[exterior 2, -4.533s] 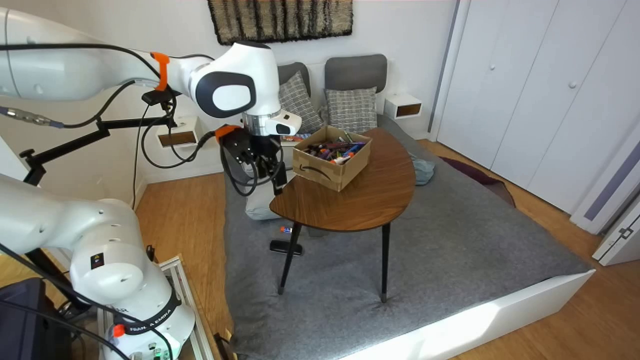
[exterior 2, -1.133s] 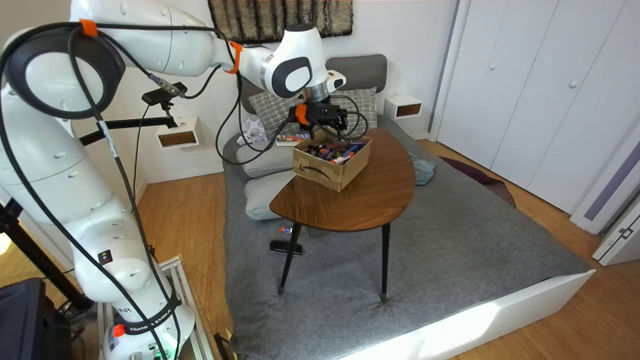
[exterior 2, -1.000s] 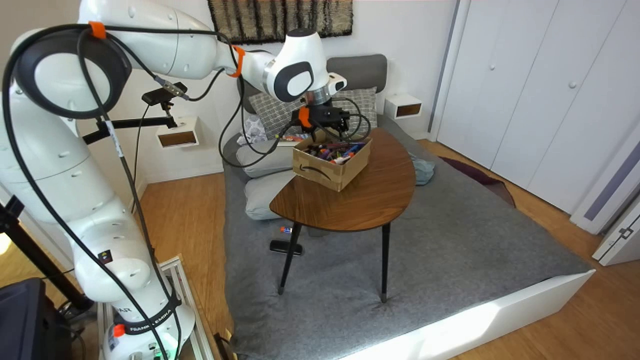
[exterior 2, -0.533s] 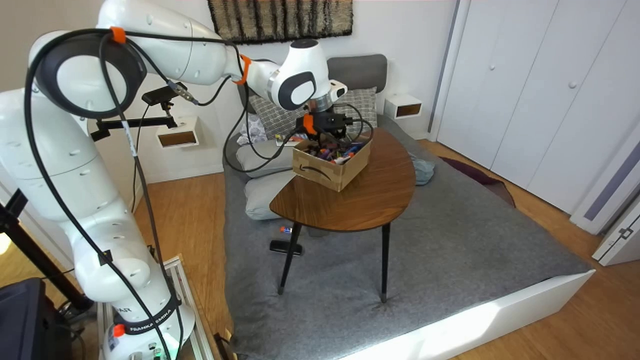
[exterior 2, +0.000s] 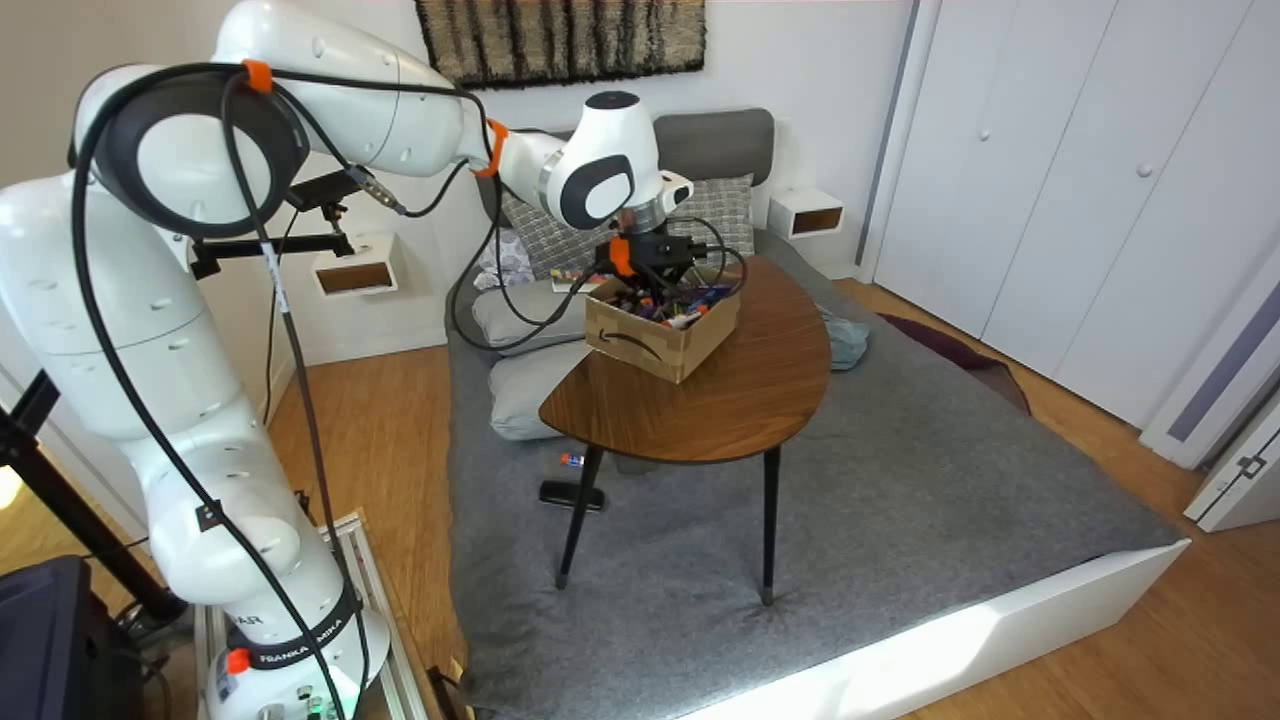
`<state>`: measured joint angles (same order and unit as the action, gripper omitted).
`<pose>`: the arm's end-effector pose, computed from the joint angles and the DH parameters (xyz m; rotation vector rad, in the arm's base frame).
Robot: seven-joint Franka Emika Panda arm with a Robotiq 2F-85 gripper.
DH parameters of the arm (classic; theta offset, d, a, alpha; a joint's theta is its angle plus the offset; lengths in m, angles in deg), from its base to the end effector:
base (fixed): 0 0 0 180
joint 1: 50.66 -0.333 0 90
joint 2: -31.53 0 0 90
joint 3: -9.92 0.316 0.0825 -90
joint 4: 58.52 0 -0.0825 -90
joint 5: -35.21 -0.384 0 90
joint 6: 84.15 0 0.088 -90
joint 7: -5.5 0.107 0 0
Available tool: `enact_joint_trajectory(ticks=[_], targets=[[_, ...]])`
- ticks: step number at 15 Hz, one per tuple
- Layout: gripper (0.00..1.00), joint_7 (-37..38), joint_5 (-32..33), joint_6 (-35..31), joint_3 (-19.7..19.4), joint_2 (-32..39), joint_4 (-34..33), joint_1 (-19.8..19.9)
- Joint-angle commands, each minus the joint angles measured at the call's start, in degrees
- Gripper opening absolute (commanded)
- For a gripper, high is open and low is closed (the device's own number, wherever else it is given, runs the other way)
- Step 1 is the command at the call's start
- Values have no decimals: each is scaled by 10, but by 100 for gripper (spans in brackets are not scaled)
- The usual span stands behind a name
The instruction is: Pick up the clear black pen from the cardboard box and put it on the table
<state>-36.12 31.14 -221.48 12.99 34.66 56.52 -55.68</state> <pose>0.5894 0.0839 0.4633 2.8029 1.2231 0.5206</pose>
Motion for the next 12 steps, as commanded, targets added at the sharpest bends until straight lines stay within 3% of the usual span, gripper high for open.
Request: enact_joint_trajectory(ticks=[1,5,7,12], targets=[[0,-19,-7,-17,8,12,-5,8],[25,-20,-3,-24,10,18,-5,8],[28,-25,-3,-25,12,17,-5,8],[17,-34,-2,-28,13,22,-4,9]])
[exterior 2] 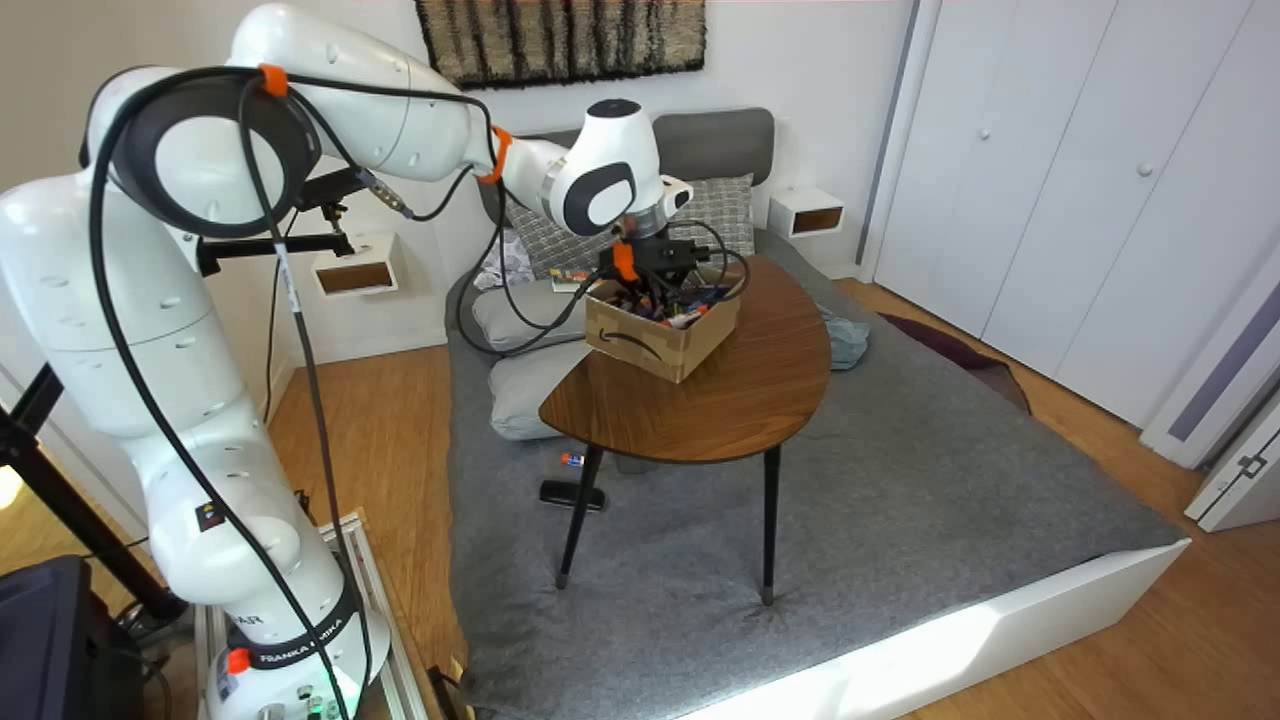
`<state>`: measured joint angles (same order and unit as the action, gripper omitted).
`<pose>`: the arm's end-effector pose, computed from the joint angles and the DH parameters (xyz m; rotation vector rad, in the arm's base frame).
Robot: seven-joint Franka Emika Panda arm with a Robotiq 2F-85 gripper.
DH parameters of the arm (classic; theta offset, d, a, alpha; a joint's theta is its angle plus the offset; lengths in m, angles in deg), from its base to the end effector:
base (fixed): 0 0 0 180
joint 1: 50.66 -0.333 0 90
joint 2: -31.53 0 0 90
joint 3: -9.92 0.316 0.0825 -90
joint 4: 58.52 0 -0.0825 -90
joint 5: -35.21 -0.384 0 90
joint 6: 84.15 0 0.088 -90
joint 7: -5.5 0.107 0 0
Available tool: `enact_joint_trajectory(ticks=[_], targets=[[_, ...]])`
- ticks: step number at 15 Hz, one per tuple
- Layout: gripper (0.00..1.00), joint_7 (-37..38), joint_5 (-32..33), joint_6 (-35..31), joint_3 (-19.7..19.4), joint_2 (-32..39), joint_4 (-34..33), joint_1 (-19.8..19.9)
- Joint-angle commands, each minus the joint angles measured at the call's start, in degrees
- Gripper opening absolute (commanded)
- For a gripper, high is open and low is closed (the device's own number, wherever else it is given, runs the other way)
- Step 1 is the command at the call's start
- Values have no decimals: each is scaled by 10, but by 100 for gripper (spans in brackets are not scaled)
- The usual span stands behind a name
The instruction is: Pick up the clear black pen from the cardboard box and put it on the table
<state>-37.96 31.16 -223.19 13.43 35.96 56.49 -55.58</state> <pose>0.5940 0.0876 0.4536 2.7729 1.2705 0.5300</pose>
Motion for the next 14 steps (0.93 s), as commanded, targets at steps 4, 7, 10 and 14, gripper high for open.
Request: enact_joint_trajectory(ticks=[4,7,10,14], targets=[[20,-17,-2,-15,8,15,-3,11],[5,-16,-4,-17,9,13,-2,11],[2,-8,-6,-8,11,-2,0,10],[2,21,-11,53,11,-44,9,8]])
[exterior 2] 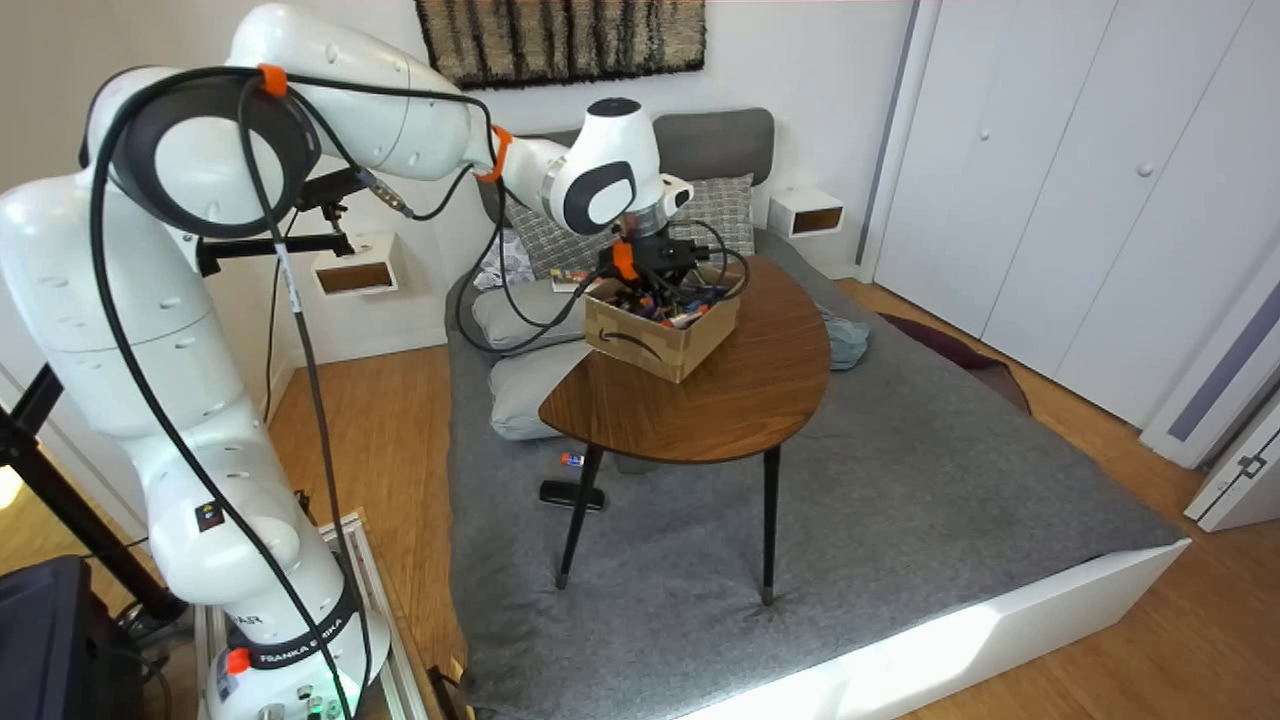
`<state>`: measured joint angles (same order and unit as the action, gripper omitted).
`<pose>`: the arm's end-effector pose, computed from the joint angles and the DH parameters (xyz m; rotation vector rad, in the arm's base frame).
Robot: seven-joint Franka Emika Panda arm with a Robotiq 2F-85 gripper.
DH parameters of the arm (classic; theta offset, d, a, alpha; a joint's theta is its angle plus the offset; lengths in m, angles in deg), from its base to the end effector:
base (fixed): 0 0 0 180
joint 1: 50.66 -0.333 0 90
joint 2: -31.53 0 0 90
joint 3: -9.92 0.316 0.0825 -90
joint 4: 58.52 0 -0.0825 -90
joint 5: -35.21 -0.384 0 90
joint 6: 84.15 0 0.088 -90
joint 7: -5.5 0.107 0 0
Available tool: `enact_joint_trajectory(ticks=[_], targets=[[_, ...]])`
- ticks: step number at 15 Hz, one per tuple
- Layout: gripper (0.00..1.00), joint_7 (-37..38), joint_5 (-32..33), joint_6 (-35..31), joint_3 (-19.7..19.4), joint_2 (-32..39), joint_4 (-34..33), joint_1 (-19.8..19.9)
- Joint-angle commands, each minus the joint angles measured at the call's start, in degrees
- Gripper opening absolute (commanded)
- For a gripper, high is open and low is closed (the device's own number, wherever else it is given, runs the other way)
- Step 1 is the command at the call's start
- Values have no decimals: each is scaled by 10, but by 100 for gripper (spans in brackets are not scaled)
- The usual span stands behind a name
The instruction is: Pick up the clear black pen from the cardboard box and put it on the table
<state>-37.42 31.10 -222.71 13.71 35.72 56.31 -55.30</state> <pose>0.5935 0.0876 0.4567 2.7819 1.2584 0.5300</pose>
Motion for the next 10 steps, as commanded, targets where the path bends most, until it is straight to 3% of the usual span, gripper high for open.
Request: enact_joint_trajectory(ticks=[1,5,10], targets=[[2,39,0,74,6,-52,11,4],[2,106,1,157,-6,-105,20,7],[2,189,14,176,-20,-166,40,15]])
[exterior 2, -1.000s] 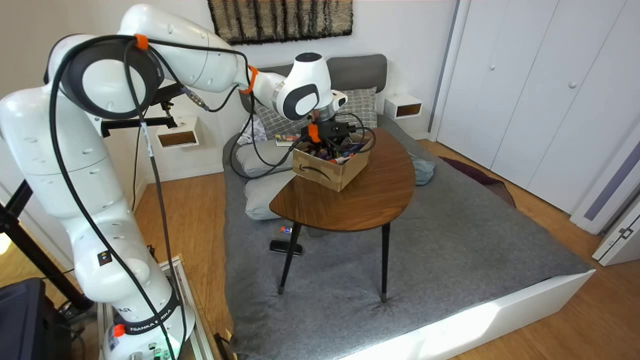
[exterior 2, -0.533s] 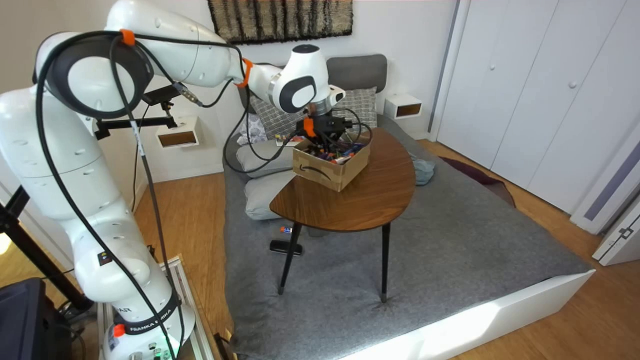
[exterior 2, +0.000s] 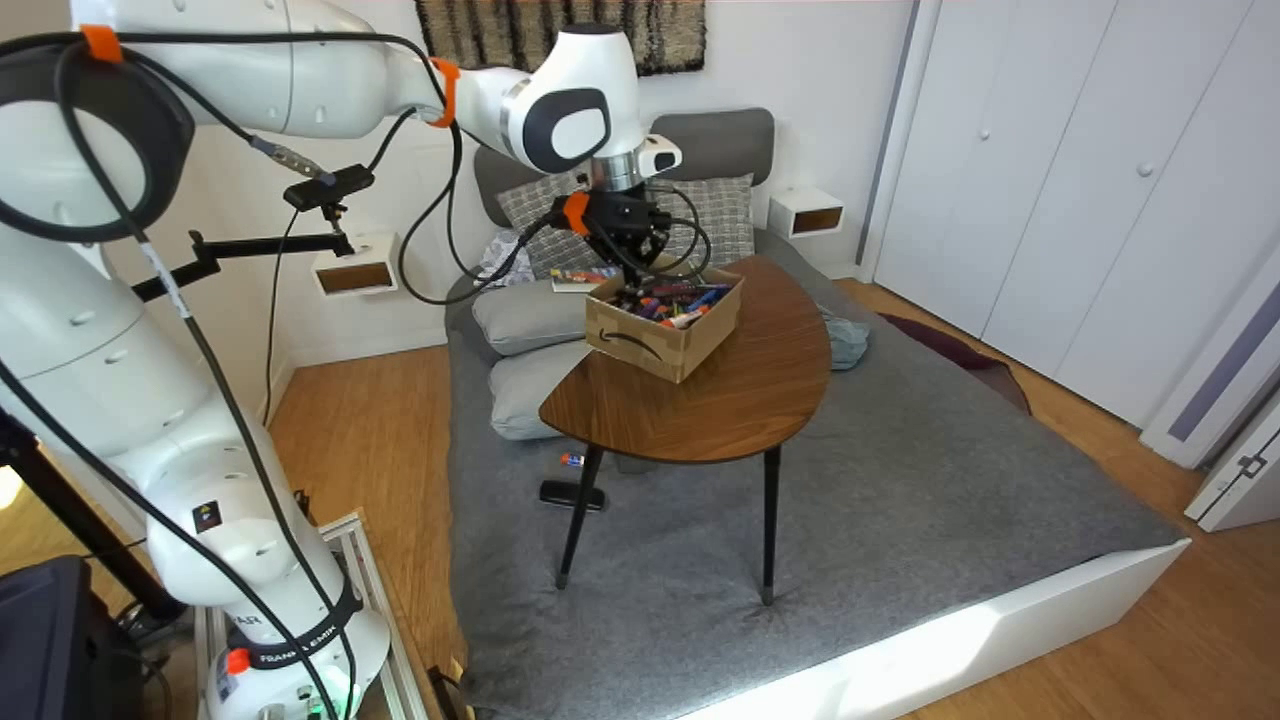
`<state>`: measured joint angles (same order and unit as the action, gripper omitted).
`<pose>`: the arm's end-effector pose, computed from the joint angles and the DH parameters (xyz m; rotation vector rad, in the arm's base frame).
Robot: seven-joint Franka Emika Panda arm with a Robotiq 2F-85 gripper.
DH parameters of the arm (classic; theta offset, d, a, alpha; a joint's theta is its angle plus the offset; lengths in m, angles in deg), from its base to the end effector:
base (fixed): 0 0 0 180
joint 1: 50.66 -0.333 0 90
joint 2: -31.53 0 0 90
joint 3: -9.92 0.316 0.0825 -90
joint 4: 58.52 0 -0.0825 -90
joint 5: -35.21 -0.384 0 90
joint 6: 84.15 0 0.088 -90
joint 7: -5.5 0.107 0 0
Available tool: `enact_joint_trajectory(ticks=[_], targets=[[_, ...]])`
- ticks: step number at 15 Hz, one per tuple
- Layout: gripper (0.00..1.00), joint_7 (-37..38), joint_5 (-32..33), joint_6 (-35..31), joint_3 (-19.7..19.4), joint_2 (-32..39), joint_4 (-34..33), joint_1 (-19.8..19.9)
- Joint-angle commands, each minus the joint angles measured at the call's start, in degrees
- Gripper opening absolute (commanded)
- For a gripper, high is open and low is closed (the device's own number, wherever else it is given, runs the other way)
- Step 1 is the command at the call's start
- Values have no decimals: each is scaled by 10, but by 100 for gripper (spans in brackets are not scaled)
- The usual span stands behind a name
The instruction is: Pick up the clear black pen from the cardboard box and put it on the table
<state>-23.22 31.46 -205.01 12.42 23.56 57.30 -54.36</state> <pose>0.5350 0.0622 0.5338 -2.9809 -0.8937 -0.3643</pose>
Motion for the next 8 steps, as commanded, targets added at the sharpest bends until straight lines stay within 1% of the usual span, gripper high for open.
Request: enact_joint_trajectory(ticks=[1,3,8], targets=[[2,74,21,-17,-9,-51,37,10],[2,118,35,-41,-14,-61,51,20],[2,232,136,-146,-19,-66,103,60]])
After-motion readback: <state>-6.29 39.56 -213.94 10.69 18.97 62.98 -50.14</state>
